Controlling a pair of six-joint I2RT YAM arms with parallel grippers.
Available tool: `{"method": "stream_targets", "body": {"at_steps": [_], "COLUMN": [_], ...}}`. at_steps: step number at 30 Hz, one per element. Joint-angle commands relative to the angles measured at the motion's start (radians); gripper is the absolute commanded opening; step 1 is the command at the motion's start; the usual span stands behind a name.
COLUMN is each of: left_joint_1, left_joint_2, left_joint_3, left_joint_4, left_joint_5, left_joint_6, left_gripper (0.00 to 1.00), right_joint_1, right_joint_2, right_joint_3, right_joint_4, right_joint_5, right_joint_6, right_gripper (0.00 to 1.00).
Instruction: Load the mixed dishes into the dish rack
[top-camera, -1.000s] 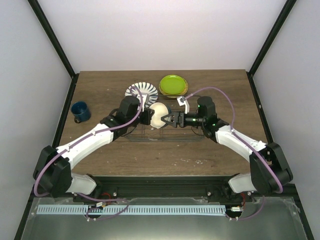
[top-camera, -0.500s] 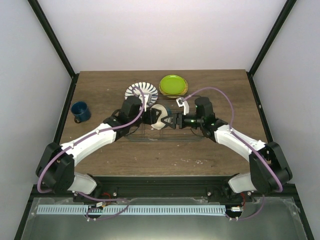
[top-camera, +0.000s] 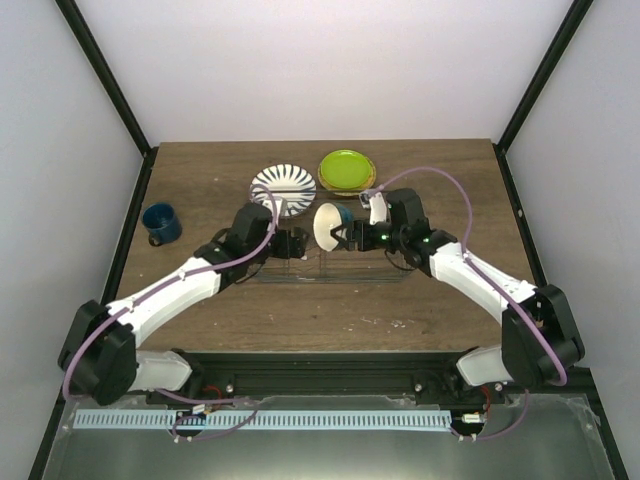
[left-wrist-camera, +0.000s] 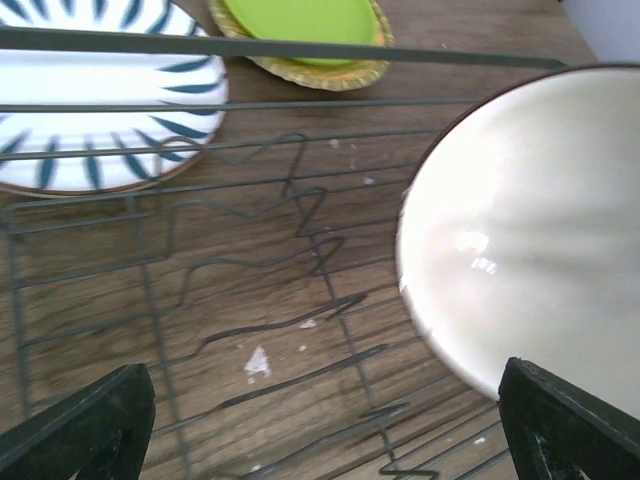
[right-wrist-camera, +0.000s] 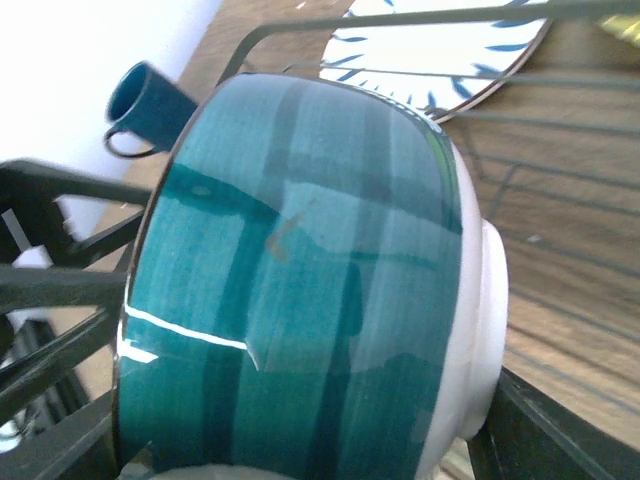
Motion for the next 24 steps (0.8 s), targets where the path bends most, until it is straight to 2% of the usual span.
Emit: {"method": "stream_targets", "body": {"at_steps": [1,8,13,15,24], "left_joint_1": [0.021,0.024,0.024,0.024,0.025], "left_joint_2": [-0.131,-0.302,-0.38,-0.42,-0.565], "left_joint_3": [-0.028,0.016,0.023,0.021,-0.016], "left_joint_4": [-0.078,-0.236,-0.311,-0.334,-0.371], "left_joint_5": [-0.078,-0.106,-0.107,-0.11,-0.108], "left_joint_6": [0.011,0.042,0.037,0.036,0.034], "left_gripper": [0.97,1.0,1.0,1.0,1.0], "right_joint_1": [0.005,0.065,0.176,0.216,0.339], "right_joint_2": [-0.005,0.085,0.203,0.259,0.513], "right_joint_3": [0.186,0.405,0.54,0.592,0.843], "right_joint_4": [-0.132,-0.43,-0.635,-0.724,-1.163], "right_joint_5": [0.199,0.532,0.79,0.904,1.224], "right_joint_6": [-0.08,-0.133,-0.108,-0.076,0.191], "right_gripper": [0.4,0.4,0.4,0.4,0.4]}}
